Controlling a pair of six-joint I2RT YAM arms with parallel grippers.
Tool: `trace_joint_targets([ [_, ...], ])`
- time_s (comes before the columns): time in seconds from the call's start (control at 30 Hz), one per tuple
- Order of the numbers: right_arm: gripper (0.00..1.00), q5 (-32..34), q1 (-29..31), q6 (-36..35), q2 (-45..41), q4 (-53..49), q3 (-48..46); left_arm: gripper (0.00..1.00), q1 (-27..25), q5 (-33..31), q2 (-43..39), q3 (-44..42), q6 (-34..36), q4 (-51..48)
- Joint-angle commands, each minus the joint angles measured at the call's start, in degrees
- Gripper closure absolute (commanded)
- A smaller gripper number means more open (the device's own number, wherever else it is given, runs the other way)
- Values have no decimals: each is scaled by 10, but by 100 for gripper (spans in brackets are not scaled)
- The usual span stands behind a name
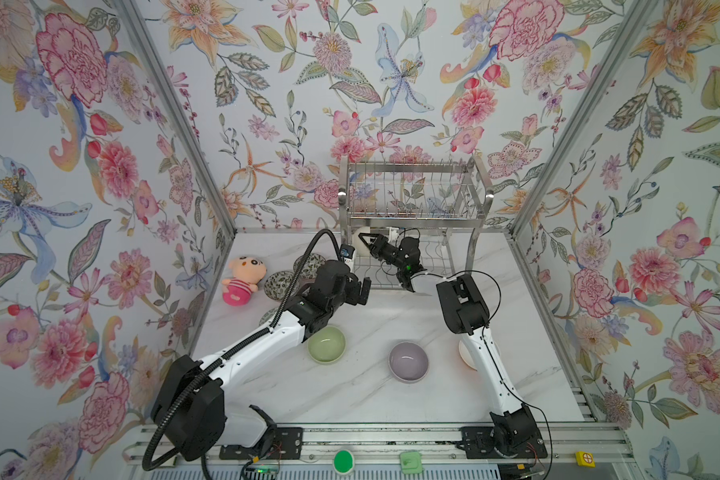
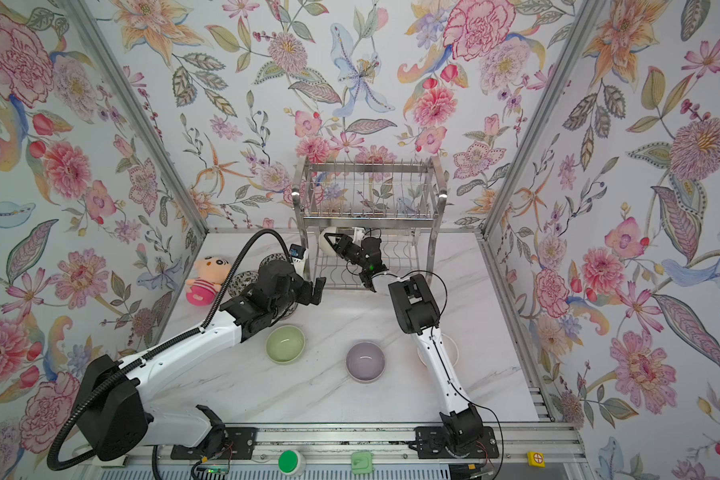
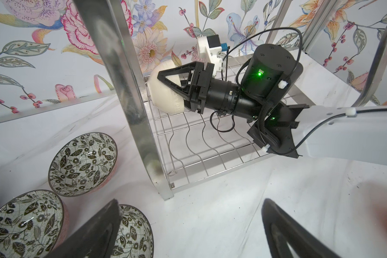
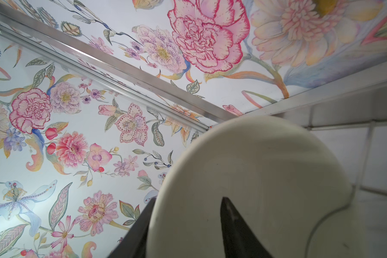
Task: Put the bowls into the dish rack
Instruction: 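Open the right gripper and draw it back from the cream bowl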
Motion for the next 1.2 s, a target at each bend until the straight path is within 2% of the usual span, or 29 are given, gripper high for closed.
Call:
trace_joint_targets([
  [0.0,50,3,-4,-17,-41,9,-14,1,-5,-12,-19,-7,3,-9],
  [0.27,41,4,-11,-21,-61,22,-48,1,-6,-10,-22,-13,-2,-6],
  [0.57,16,5,-19,-25,-85,36,-83,1,-5,-13,-24,-14,-3,-6],
  [0.7,1,3,-24,-25,-101,43,-102,1,-5,-15,-27,-18,-4,-3],
  [1.17,1,14,-26,-49,-205,47,-247,1,-5,-8,-49,-43,-6,8],
])
